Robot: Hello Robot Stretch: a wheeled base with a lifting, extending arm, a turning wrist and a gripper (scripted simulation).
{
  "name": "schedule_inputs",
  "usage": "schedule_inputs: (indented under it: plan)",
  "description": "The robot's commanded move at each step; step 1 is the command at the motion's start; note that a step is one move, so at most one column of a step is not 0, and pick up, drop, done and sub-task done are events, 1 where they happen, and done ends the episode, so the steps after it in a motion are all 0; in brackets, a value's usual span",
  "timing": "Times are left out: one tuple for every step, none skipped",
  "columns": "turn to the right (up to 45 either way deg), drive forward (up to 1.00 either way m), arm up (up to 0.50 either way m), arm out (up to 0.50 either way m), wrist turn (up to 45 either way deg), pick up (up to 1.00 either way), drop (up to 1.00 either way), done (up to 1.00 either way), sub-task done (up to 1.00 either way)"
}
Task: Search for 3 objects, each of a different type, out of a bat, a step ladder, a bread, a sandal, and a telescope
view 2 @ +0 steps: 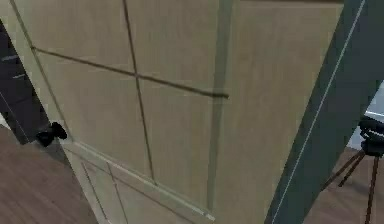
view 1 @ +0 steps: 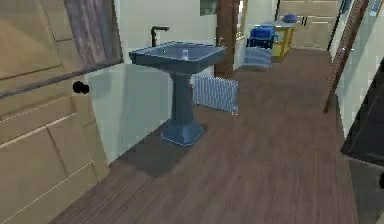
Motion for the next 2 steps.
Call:
schedule_inputs:
  plan:
    - [-45.0,0.00,0.00,0.00,0.0,0.00,0.00,0.00,0.00]
    - [-24.0,0.00,0.00,0.00,0.0,0.00,0.00,0.00,0.00]
